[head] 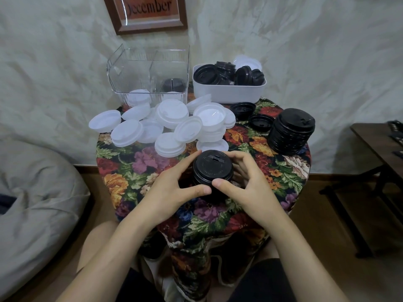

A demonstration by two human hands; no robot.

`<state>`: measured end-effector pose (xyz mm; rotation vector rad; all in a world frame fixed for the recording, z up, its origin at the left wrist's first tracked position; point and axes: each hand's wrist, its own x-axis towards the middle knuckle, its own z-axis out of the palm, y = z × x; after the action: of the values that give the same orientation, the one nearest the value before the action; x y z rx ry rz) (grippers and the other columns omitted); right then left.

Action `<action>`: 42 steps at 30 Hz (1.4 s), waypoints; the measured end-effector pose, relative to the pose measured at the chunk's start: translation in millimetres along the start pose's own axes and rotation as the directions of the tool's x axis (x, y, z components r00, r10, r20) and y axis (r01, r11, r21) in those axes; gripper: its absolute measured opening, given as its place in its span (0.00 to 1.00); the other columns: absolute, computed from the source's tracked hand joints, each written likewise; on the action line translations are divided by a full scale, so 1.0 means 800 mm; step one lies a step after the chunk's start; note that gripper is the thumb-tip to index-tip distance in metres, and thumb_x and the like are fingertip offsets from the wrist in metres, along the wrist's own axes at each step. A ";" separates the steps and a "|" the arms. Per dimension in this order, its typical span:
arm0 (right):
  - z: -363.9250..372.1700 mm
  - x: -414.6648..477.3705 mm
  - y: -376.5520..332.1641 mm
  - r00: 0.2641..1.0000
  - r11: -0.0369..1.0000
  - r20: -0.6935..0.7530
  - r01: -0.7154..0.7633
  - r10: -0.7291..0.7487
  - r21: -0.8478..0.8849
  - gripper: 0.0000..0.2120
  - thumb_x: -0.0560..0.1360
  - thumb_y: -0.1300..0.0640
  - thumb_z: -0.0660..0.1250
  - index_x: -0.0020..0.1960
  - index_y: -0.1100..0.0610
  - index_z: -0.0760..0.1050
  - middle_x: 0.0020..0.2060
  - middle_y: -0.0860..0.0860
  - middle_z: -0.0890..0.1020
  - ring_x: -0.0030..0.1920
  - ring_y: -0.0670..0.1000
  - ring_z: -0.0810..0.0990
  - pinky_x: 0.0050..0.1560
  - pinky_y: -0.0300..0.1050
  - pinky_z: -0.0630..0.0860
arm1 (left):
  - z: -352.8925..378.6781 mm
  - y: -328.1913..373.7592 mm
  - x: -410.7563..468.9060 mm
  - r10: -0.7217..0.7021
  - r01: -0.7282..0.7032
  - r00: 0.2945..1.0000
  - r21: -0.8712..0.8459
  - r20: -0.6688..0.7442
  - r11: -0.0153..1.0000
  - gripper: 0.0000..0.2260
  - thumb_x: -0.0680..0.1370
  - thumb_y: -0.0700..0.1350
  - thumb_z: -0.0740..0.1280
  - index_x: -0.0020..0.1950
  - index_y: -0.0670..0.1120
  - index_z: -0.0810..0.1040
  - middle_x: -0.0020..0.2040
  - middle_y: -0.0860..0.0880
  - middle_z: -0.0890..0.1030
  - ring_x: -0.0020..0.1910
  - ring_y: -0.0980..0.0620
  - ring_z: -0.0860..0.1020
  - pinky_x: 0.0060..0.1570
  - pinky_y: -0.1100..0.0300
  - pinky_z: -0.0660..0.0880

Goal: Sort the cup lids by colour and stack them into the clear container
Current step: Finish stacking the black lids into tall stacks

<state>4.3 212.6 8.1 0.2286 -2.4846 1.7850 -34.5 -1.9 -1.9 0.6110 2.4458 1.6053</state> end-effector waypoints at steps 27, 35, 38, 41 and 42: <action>-0.007 0.011 -0.009 0.997 0.986 0.077 0.004 0.009 -0.164 0.31 0.77 0.47 0.73 0.77 0.41 0.67 0.67 0.33 0.71 0.67 0.32 0.71 0.65 0.32 0.68 | 0.001 0.000 -0.003 0.033 -0.031 0.999 0.126 -0.011 0.992 0.33 0.73 0.56 0.78 0.76 0.64 0.69 0.66 0.66 0.79 0.67 0.64 0.76 0.69 0.49 0.73; -0.015 0.025 -0.019 0.990 0.946 0.140 0.018 0.029 -0.323 0.31 0.73 0.40 0.74 0.74 0.37 0.70 0.62 0.30 0.70 0.64 0.33 0.72 0.60 0.31 0.68 | 0.000 0.002 -0.002 0.027 -0.025 1.000 0.125 -0.010 0.992 0.32 0.72 0.55 0.78 0.75 0.63 0.71 0.64 0.66 0.81 0.65 0.65 0.77 0.69 0.49 0.73; -0.017 0.027 -0.025 0.986 0.924 0.163 0.030 0.035 -0.380 0.35 0.68 0.32 0.68 0.74 0.37 0.69 0.62 0.30 0.70 0.66 0.37 0.72 0.65 0.45 0.72 | -0.001 0.001 -0.001 0.023 -0.023 1.000 0.121 0.000 0.992 0.32 0.73 0.53 0.79 0.75 0.64 0.71 0.64 0.66 0.80 0.66 0.65 0.77 0.69 0.49 0.72; -0.018 0.029 -0.030 0.984 0.915 0.175 0.040 0.033 -0.401 0.36 0.68 0.32 0.67 0.75 0.38 0.69 0.62 0.31 0.70 0.66 0.39 0.73 0.65 0.50 0.74 | -0.002 0.001 -0.002 0.026 -0.026 1.000 0.135 0.002 0.990 0.32 0.73 0.55 0.78 0.74 0.66 0.70 0.64 0.67 0.80 0.65 0.65 0.76 0.69 0.50 0.72; -0.018 0.030 -0.030 0.984 0.913 0.176 0.043 0.032 -0.405 0.36 0.68 0.32 0.67 0.75 0.39 0.69 0.62 0.32 0.70 0.65 0.40 0.73 0.65 0.51 0.74 | -0.002 0.001 -0.002 0.026 -0.026 1.000 0.138 0.002 0.990 0.32 0.73 0.56 0.78 0.74 0.66 0.70 0.64 0.67 0.80 0.65 0.65 0.76 0.69 0.50 0.72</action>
<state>-15.4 217.0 39.1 0.3799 -2.9029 1.2432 -33.3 -3.4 -0.5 0.6660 2.5754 1.4537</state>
